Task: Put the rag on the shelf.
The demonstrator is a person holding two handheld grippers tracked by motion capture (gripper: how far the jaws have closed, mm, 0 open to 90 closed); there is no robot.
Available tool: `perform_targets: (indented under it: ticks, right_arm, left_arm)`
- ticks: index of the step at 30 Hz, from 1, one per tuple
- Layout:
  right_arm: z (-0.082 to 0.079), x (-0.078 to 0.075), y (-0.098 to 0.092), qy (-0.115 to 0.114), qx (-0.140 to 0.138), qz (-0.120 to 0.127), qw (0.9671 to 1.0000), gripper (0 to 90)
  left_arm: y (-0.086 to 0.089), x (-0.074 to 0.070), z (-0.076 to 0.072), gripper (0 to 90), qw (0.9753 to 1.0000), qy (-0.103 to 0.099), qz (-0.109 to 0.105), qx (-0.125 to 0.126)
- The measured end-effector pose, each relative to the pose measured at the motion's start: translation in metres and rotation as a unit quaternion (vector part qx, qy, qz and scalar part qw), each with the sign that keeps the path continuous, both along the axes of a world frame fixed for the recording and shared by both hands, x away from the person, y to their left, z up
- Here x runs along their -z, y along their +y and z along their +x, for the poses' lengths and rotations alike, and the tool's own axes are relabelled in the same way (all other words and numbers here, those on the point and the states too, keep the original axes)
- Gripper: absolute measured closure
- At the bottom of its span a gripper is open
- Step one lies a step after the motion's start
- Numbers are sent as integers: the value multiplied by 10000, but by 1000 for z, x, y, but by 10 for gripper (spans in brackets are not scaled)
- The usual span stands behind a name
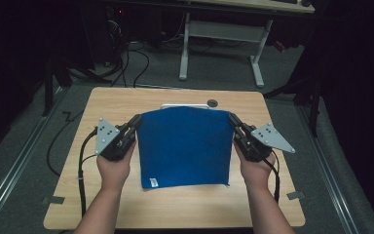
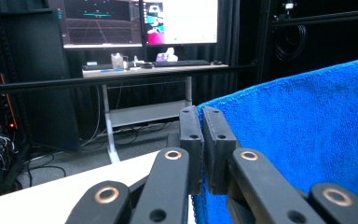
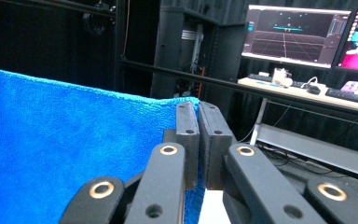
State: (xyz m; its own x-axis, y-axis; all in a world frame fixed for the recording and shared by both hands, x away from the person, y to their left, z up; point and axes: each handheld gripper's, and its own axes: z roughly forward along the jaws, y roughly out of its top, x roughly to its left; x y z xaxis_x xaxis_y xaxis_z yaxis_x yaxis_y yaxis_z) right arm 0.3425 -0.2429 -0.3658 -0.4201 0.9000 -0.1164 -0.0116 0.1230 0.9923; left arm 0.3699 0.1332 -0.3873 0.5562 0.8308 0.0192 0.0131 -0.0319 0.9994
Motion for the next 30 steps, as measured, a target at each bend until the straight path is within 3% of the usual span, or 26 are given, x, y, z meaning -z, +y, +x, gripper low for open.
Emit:
perform_targets:
  ticks: [10,21,30]
  right_arm:
    - [6,-22,-9,-128,74,104,9998,879]
    - [9,-35,-12,-179,86,152,9997,880]
    - [29,-43,-14,-86,39,215,9997,880]
  left_arm:
    - [-1,-31,7,877,9997,-208,120,-22]
    - [-2,-40,13,879,9995,-244,172,-27]
    - [-1,-57,39,878,9990,-272,360,-78]
